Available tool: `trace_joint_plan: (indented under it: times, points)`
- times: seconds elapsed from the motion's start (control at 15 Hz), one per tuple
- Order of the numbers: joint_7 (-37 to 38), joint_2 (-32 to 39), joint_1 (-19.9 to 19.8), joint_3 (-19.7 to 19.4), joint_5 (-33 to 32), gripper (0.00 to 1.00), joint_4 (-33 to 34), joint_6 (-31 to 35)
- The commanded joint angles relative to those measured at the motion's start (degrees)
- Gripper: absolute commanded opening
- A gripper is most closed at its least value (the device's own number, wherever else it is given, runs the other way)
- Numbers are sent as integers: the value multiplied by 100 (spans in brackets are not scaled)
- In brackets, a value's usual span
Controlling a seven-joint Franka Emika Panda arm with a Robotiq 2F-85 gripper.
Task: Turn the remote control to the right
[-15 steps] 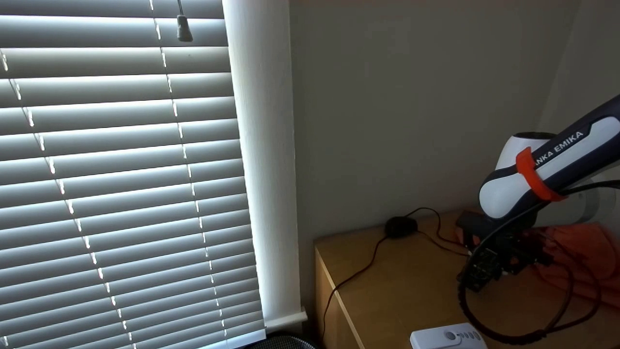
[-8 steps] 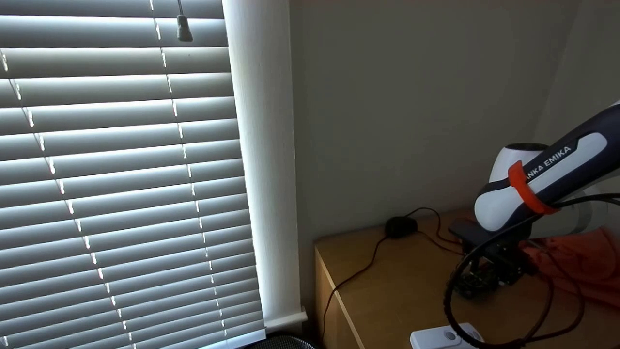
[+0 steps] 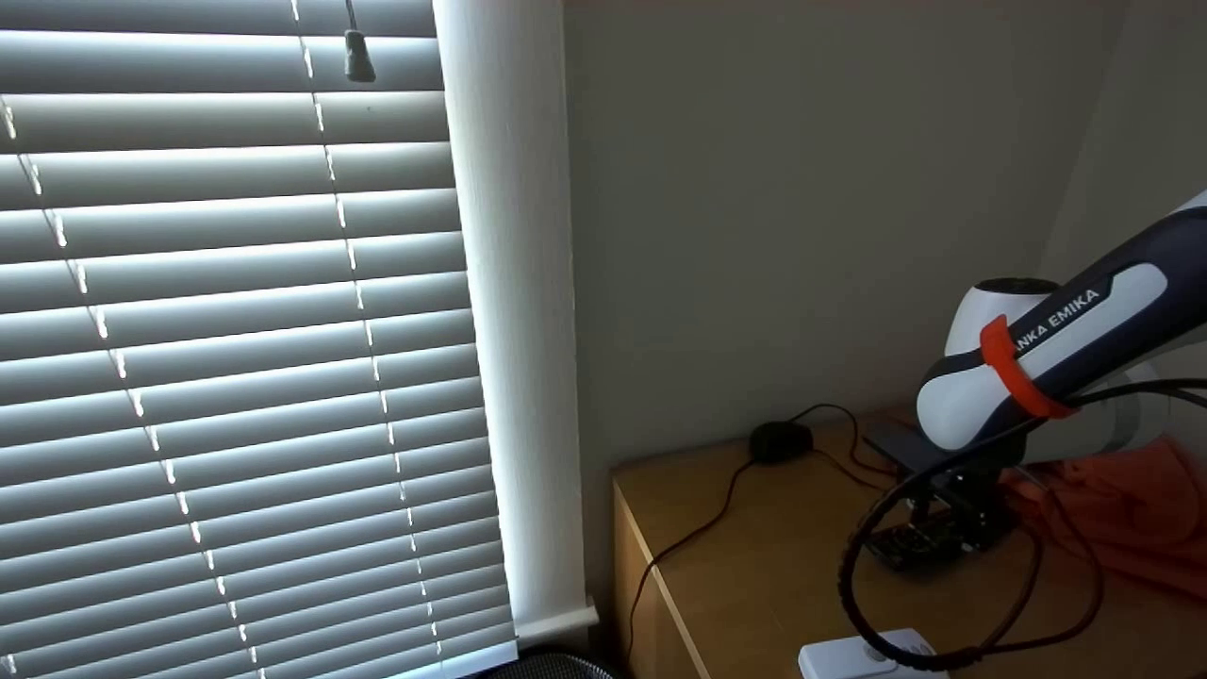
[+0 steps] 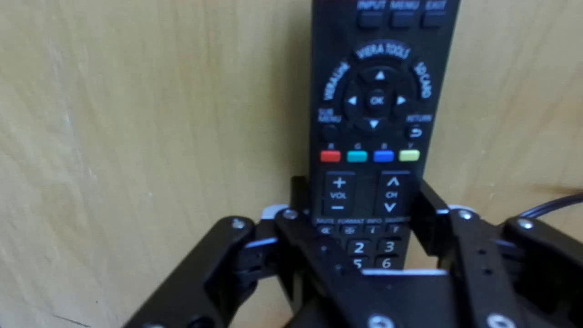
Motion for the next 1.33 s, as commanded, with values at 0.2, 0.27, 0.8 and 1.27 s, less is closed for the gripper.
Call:
trace_joint_plan:
  times: [0.2,0.27,0.8,1.27]
  points:
    - [344,200,65,-50,-156,47,111,106]
    - [314,173,31,-12,-134,80,106,117]
    - [-1046,-732,-240,211,-326,100,-358,-126]
    - [-3374,-1541,-550,386,-419,100,-645,-1103]
